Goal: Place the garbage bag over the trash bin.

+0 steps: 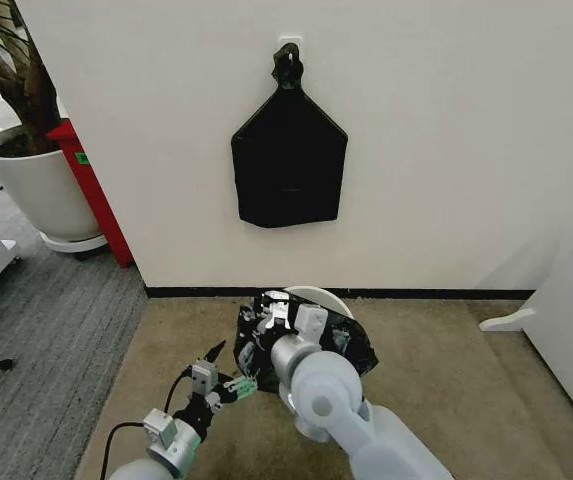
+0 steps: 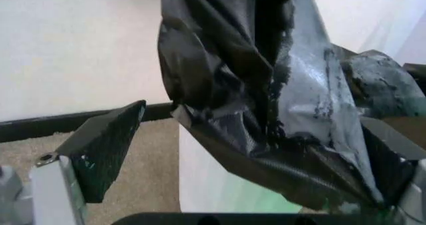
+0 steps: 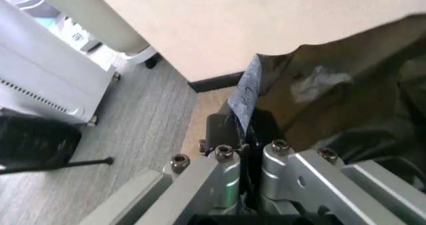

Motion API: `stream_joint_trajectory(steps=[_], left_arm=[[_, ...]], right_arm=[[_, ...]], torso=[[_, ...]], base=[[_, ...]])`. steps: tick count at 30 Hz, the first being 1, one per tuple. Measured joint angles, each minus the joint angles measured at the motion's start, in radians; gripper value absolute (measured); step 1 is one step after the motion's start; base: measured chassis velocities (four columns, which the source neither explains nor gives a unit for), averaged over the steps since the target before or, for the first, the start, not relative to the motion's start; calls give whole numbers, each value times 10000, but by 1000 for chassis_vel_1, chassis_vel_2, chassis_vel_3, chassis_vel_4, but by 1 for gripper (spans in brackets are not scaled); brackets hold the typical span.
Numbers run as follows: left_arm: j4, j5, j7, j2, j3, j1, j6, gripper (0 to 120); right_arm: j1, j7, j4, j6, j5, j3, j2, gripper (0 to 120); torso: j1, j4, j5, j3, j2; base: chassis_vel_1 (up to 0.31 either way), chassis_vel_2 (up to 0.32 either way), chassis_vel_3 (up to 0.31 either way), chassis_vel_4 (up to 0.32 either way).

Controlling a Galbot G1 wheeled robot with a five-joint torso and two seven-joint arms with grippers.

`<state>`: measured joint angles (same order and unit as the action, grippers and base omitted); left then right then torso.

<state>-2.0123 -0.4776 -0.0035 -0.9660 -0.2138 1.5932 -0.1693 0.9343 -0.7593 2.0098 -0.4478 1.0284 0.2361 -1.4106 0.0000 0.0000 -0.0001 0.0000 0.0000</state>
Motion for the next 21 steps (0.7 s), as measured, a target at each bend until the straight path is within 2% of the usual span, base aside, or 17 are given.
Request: stream_joint_trajectory(steps=[6, 14, 20, 21], left_arm=[[-127, 317, 176, -71, -17, 253, -146, 100], [-316, 344, 160, -135, -144, 426, -196, 100], [-793, -299, -509, -401, -587, 613, -152, 100], [-793, -299, -509, -401, -587, 613, -152, 100]], right_arm=[[-303, -113, -472, 239, -427, 161, -403, 0], [-391, -355, -478, 87, -292, 250, -486, 1], [40, -180, -98, -92, -18, 217, 54, 27], [40, -180, -98, -92, -18, 217, 54, 27]], torso=[[0, 0, 0, 0, 0], [0, 1, 0, 0, 0], [0, -1, 2, 0, 0], [0, -1, 2, 0, 0]], base=[[0, 0, 0, 0], [0, 0, 0, 0], [0, 0, 0, 0], [0, 0, 0, 0]])
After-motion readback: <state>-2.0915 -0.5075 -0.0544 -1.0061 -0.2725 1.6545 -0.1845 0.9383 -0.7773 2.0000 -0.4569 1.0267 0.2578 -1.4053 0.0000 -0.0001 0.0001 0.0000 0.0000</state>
